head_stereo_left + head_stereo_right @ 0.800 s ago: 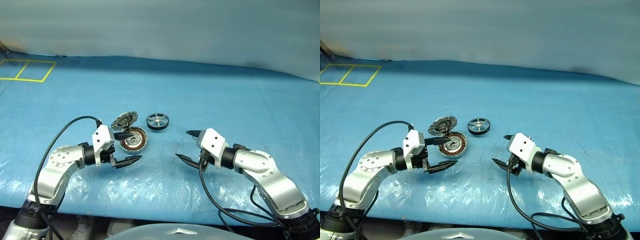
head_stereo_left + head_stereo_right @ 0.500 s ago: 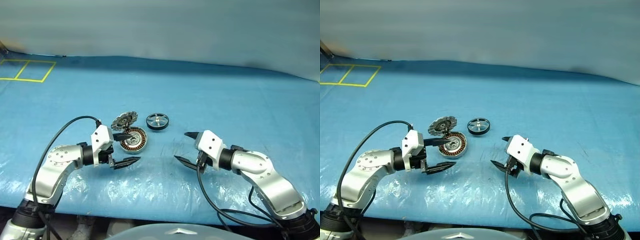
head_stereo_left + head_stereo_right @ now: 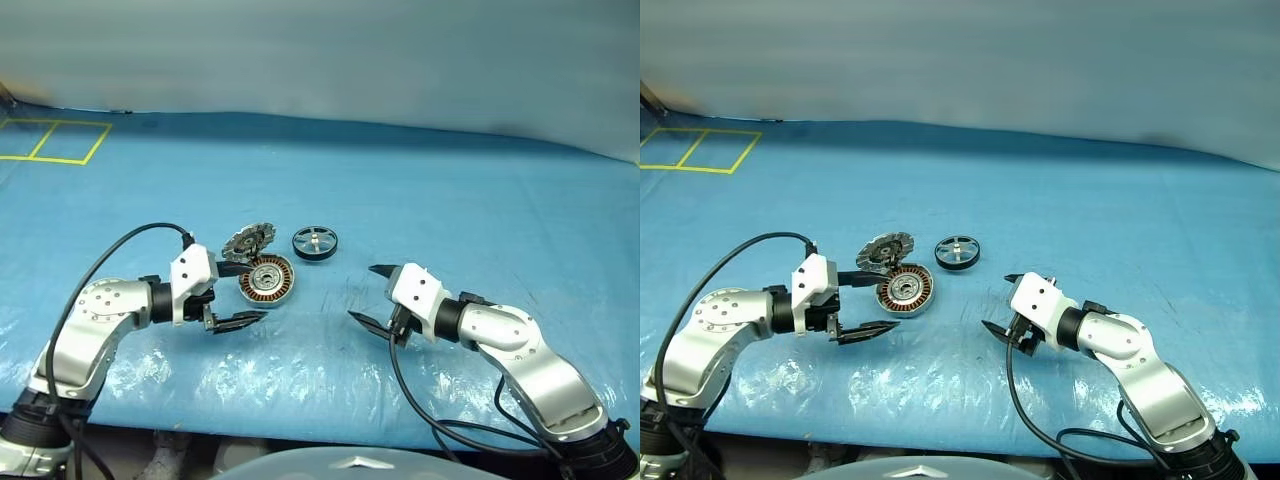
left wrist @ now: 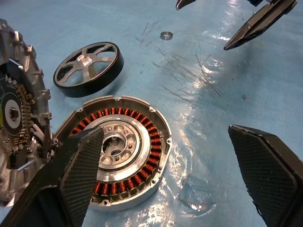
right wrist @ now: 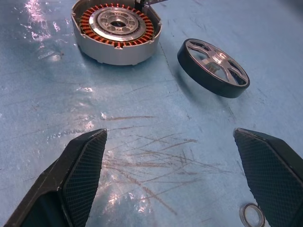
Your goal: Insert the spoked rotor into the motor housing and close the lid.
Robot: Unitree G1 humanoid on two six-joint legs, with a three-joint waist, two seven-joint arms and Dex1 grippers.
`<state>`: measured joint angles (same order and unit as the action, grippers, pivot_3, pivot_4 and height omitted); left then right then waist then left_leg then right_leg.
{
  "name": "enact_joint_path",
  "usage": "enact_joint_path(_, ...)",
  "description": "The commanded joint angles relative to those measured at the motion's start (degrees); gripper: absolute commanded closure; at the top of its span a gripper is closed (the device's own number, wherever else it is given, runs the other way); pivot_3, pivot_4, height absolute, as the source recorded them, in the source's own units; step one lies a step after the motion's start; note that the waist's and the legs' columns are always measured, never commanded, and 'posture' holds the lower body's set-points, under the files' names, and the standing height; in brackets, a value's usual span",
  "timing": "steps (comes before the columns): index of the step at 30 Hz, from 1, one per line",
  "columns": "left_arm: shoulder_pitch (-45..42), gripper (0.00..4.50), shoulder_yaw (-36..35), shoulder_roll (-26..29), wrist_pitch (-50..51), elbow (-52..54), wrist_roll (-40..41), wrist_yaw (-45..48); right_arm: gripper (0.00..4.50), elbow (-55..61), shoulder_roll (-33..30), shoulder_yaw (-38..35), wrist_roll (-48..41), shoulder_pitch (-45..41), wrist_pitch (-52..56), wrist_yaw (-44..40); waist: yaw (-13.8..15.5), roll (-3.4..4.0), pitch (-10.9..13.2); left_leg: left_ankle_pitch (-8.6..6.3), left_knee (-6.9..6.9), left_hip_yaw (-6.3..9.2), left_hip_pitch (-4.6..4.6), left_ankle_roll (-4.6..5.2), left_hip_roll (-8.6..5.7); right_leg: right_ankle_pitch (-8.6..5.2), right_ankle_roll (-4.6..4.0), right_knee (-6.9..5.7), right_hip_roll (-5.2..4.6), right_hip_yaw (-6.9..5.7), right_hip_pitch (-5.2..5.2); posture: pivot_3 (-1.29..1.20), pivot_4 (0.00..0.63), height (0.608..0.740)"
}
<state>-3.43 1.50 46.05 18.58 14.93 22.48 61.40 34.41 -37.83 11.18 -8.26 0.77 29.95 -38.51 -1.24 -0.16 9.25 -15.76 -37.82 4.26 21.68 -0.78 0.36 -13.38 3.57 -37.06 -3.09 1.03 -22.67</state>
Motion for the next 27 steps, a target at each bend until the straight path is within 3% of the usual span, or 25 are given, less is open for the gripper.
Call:
enact_joint_path(1,-1.5,0.02,-1.0,1.6,0.1,-0.2,-0.3,1.2,0.00,0.5,0.1,0.0,1.2,-0.5,-1.9,0.5,0.0,-0.01,0.0,0.00,0.00,0.00,0.00,0.00,0.00,0.00,0.00,0.00,0.00,0.00,0.00,0.00,0.150,0.740)
enact_joint_path(10,-9.5,0.02,5.0,3.9,-0.9,-3.5,-4.2,7.3,0.00,-0.4,1.8,0.8,2.3,-1.1,-2.4,1.0,0.0,-0.02,0.0,0.00,-0.01,-0.02,0.00,0.00,-0.01,0.00,0.00,-0.01,0.01,0.00,0.01,0.00,0.150,0.740)
enact_joint_path(16,-14.9,0.02,8.6,2.4,-0.2,-7.3,-5.2,10.5,0.00,-1.0,2.4,1.2,3.7,-0.6,-3.0,2.1,-0.1,-0.02,0.0,0.00,-0.01,-0.02,0.01,0.00,0.00,0.00,0.00,-0.01,0.03,0.01,-0.01,0.00,0.150,0.740)
enact_joint_path(27,-22.6,0.02,15.9,0.6,-5.7,-18.6,-13.8,14.4,0.00,-0.4,4.1,0.5,5.2,2.3,-3.7,5.0,-0.2,-0.02,0.0,0.00,-0.02,-0.03,0.01,0.00,0.00,0.00,0.00,-0.04,0.06,0.02,-0.02,0.00,0.150,0.740)
